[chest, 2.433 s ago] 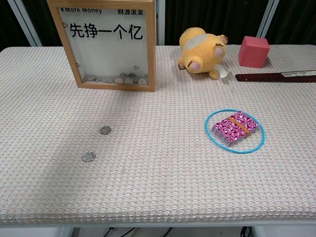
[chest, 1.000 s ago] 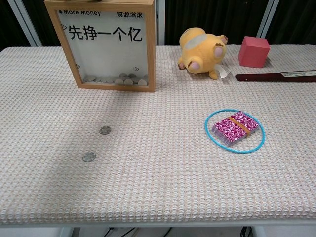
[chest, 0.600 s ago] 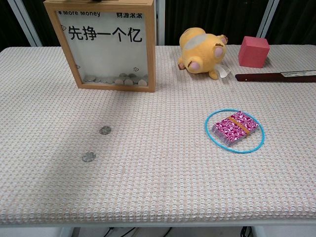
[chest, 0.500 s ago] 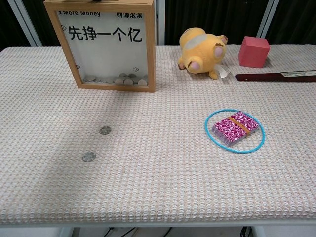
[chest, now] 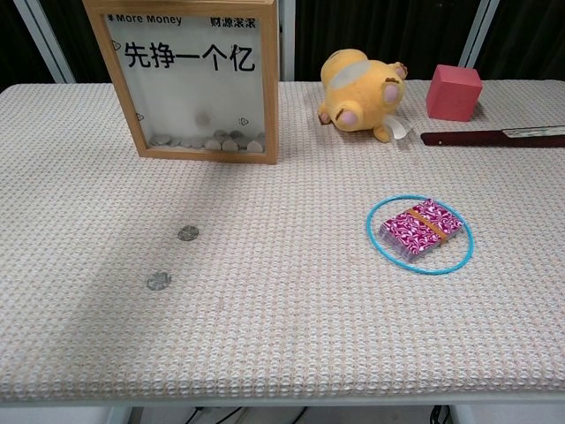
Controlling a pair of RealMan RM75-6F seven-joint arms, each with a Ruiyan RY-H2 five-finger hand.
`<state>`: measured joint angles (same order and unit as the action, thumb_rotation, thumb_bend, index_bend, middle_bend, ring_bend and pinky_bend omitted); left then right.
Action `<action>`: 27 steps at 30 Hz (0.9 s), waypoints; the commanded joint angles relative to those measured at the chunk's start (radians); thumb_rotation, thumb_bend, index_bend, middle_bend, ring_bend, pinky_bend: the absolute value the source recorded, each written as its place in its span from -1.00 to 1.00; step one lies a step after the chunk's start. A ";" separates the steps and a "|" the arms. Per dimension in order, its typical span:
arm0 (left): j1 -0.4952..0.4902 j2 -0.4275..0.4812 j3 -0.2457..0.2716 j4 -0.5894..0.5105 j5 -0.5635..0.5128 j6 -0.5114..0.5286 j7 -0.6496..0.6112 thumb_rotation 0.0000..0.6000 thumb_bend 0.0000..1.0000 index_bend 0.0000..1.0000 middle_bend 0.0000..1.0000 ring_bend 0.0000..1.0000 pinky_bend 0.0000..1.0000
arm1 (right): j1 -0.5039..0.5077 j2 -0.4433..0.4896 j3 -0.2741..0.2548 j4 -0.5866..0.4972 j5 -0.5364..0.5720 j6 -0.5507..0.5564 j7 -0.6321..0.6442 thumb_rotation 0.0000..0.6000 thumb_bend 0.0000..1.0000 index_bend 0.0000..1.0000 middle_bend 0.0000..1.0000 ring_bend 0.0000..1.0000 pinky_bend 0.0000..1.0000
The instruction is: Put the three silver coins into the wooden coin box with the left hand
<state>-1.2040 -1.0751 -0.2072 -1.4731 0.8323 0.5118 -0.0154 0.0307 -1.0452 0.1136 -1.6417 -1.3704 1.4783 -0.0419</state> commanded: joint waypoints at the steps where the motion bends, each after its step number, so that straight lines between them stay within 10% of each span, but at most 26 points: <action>1: 0.007 0.001 -0.007 -0.011 0.007 0.024 0.004 1.00 -0.50 -0.60 -0.47 -0.84 -0.80 | -0.001 0.001 -0.001 -0.003 -0.003 0.002 0.001 1.00 -0.39 -1.00 -1.00 -1.00 -1.00; 9: 0.034 0.027 -0.037 -0.082 0.021 0.118 0.018 1.00 -0.54 -0.63 -0.49 -0.84 -0.79 | -0.006 0.011 -0.001 -0.010 -0.010 0.014 0.007 1.00 -0.39 -1.00 -1.00 -1.00 -1.00; 15: 0.155 0.110 -0.014 -0.308 0.119 0.426 0.167 1.00 -0.66 -0.60 -0.51 -0.84 -0.74 | -0.007 0.014 0.003 -0.003 -0.016 0.021 0.026 1.00 -0.39 -1.00 -1.00 -1.00 -1.00; 21: 0.404 0.189 0.150 -0.548 0.410 0.820 0.453 1.00 -0.90 -0.56 -0.51 -0.84 -0.74 | -0.001 -0.001 0.006 0.029 -0.041 0.034 0.048 1.00 -0.39 -1.00 -1.00 -1.00 -1.00; 27: 0.684 0.102 0.337 -0.510 0.666 1.062 0.511 0.97 -1.00 -0.53 -0.51 -0.84 -0.75 | 0.004 -0.019 -0.003 0.029 -0.069 0.040 0.034 1.00 -0.39 -1.00 -1.00 -1.00 -1.00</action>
<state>-0.7022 -0.9402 -0.0089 -1.9619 1.3413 1.4293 0.4040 0.0342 -1.0626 0.1117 -1.6120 -1.4382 1.5183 -0.0066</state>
